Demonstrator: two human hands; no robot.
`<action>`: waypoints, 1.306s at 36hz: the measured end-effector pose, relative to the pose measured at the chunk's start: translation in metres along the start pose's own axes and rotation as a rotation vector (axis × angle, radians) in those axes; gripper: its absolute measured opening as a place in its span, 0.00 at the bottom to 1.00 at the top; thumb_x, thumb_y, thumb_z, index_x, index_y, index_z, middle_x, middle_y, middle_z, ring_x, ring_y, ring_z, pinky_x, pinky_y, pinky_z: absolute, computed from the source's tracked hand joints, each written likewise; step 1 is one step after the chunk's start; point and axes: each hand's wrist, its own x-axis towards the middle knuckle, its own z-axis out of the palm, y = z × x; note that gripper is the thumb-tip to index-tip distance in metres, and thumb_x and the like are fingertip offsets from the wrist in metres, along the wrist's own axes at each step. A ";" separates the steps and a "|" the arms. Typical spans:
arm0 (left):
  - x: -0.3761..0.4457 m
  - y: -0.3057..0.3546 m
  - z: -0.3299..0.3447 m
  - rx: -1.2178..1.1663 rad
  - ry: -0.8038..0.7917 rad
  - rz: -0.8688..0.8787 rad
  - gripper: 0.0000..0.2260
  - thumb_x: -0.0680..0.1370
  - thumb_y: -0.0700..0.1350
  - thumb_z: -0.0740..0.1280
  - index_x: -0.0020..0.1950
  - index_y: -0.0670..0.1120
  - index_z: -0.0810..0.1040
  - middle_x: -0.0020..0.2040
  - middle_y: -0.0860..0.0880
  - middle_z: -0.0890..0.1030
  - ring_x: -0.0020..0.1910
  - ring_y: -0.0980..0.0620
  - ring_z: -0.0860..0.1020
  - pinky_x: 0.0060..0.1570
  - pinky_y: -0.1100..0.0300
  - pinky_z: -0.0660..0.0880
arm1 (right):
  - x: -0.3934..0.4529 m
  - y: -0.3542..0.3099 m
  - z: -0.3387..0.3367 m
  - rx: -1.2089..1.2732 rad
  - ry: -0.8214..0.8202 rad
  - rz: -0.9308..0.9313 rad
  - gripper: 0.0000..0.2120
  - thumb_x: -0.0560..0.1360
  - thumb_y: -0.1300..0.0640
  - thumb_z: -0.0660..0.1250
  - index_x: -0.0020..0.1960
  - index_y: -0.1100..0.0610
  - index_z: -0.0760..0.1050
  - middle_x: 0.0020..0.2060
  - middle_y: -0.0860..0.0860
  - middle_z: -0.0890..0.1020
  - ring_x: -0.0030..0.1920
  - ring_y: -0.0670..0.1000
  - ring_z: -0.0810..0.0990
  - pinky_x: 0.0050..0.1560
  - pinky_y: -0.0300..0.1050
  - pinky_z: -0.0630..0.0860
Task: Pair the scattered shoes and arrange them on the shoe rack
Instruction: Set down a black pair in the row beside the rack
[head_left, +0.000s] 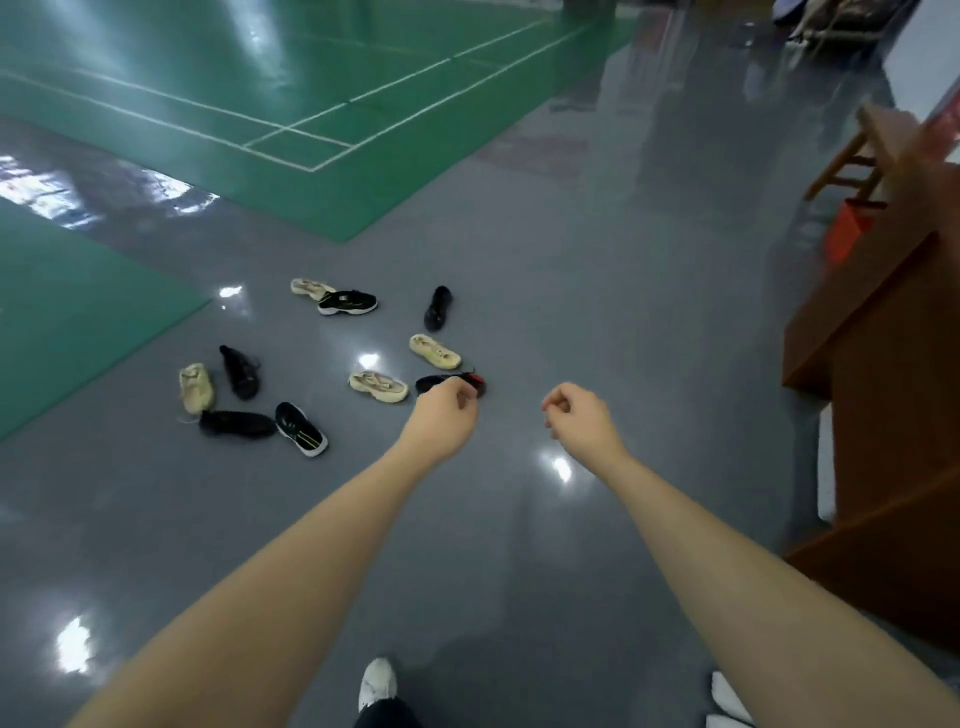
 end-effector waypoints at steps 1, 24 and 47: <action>0.005 -0.007 -0.012 -0.017 0.013 -0.012 0.11 0.79 0.42 0.59 0.60 0.43 0.75 0.51 0.45 0.80 0.46 0.48 0.78 0.43 0.60 0.72 | 0.006 -0.011 0.010 -0.003 -0.011 -0.012 0.14 0.74 0.66 0.58 0.35 0.49 0.70 0.34 0.50 0.76 0.45 0.60 0.80 0.48 0.58 0.78; 0.194 -0.127 -0.207 -0.074 0.072 -0.030 0.13 0.80 0.43 0.57 0.63 0.44 0.72 0.51 0.46 0.77 0.46 0.51 0.74 0.41 0.62 0.69 | 0.185 -0.174 0.196 -0.187 -0.068 -0.094 0.09 0.74 0.61 0.57 0.41 0.52 0.73 0.37 0.52 0.79 0.43 0.55 0.80 0.45 0.51 0.77; 0.525 -0.101 -0.163 -0.143 -0.017 -0.200 0.12 0.79 0.41 0.58 0.61 0.43 0.73 0.46 0.49 0.76 0.44 0.49 0.75 0.44 0.61 0.69 | 0.518 -0.151 0.206 -0.254 -0.179 0.025 0.09 0.74 0.62 0.57 0.41 0.51 0.72 0.34 0.45 0.75 0.39 0.54 0.76 0.44 0.53 0.76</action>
